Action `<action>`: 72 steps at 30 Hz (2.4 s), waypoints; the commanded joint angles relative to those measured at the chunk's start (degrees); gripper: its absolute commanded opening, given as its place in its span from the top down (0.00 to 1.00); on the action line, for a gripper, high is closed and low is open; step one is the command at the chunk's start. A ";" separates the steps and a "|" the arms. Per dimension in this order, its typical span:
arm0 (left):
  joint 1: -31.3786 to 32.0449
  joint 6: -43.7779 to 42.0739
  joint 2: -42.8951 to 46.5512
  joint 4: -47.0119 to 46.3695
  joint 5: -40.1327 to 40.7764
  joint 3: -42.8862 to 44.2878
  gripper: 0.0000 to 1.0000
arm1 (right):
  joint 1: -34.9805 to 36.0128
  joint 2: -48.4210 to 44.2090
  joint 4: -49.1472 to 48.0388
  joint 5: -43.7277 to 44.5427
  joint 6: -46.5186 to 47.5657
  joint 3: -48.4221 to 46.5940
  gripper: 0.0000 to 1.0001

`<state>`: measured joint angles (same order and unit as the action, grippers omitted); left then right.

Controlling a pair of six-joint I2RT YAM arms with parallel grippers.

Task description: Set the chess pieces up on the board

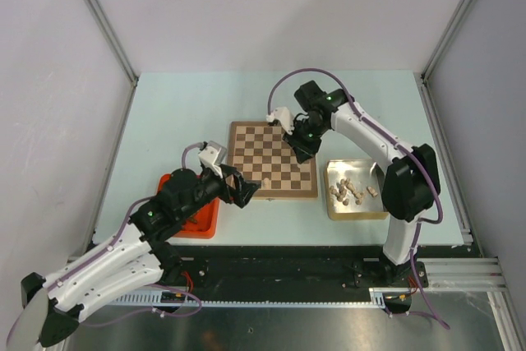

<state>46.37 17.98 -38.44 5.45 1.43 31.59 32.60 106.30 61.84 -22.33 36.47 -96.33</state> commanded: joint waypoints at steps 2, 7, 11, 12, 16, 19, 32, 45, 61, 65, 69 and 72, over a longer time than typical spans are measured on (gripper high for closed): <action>0.21 0.39 1.26 0.35 1.64 -0.48 0.00 | 0.62 0.92 -0.23 1.14 -0.87 -3.33 0.91; 0.21 0.57 1.70 0.70 2.26 -0.39 0.00 | 0.62 1.80 -0.85 1.50 -1.49 -3.86 0.91; 0.21 0.48 1.87 0.79 2.61 -0.31 0.00 | 1.24 2.77 -1.55 2.11 -2.28 -3.95 0.90; 0.21 0.48 2.05 0.87 2.70 -0.31 0.00 | 1.59 3.29 -1.99 2.29 -2.37 -3.95 0.90; 0.30 0.57 2.14 1.05 2.79 -0.31 0.00 | 2.64 5.40 -3.13 4.04 -3.59 -3.77 0.90; 0.21 0.66 2.40 1.14 2.88 -0.31 0.00 | 3.43 7.07 -3.31 4.84 -4.21 -4.30 0.90; 0.21 0.48 2.58 1.49 2.96 -0.13 0.00 | 6.16 7.87 -3.05 7.21 -5.18 -2.72 0.89; 0.21 0.83 3.28 1.75 2.79 -0.04 0.00 | 8.97 4.18 -6.91 8.17 -11.50 2.64 0.90; 0.30 1.62 4.07 1.76 2.26 0.05 0.00 | 9.24 2.42 -8.85 10.99 -18.89 4.13 0.91; 0.21 1.53 3.81 1.84 2.35 0.13 0.00 | 9.50 1.98 -8.93 9.85 -18.54 5.10 0.90; 0.21 1.62 3.63 1.93 2.26 0.22 0.00 | 9.85 2.42 -9.28 9.23 -18.63 5.02 0.89; 0.21 1.89 3.81 1.84 2.26 0.05 0.00 | 10.03 3.03 -9.46 9.14 -18.80 4.58 0.88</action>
<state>46.37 18.61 -35.14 7.90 3.49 31.59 42.04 111.28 53.43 -12.14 18.50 -91.18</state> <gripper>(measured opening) 0.996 0.185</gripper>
